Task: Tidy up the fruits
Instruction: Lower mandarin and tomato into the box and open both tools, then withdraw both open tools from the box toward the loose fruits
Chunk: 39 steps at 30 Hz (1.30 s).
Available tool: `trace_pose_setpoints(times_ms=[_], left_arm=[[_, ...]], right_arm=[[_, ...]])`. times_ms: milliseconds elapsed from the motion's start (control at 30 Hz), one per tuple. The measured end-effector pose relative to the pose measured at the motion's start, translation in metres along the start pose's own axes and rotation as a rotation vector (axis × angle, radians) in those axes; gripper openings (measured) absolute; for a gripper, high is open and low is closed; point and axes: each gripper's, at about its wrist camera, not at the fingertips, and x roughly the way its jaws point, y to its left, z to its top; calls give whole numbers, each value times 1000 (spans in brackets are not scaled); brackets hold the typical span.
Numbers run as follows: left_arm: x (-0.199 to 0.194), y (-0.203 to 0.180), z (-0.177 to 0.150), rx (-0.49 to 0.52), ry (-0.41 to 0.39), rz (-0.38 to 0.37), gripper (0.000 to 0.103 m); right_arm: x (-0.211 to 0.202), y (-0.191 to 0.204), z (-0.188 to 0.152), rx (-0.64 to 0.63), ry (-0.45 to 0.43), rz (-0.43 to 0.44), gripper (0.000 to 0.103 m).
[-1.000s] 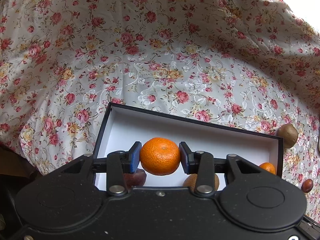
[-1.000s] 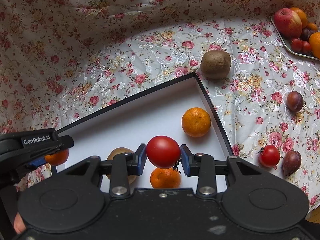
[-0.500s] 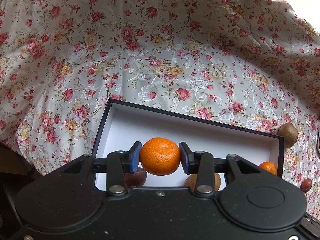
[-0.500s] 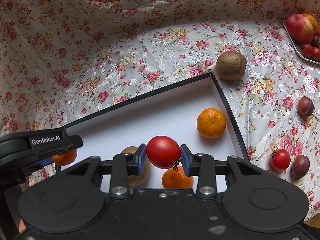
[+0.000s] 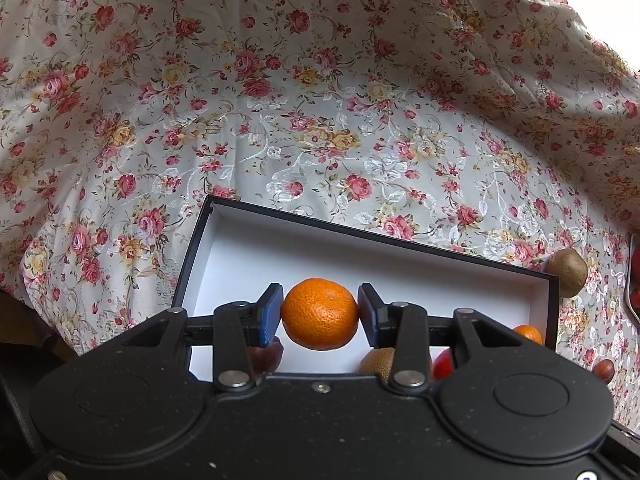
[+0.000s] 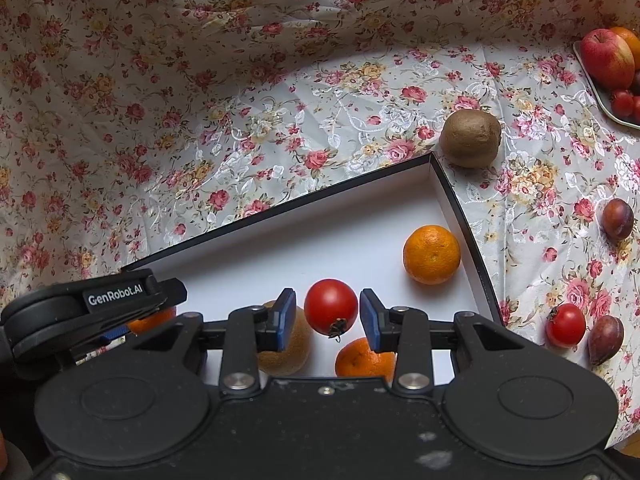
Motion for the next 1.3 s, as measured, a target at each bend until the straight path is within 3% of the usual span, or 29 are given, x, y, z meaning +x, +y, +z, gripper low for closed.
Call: trace_pose_setpoints(times_ms=[767,1067,1200,1300], left_arm=[[-6,-6,2,11,-29,-25,50],[-10,-9,2,21,-48,-17,50],[-11,-11,2,28,-52,-13,50],[-12,-11,1,30,-51,-10,50]], right_arm=[[-2,7,2,-63,-4,9,39],[8,4,0,-53,59,-20,39],[14,3,0,-62,103,6,39],[10,7,-1,-95,76,5,39]])
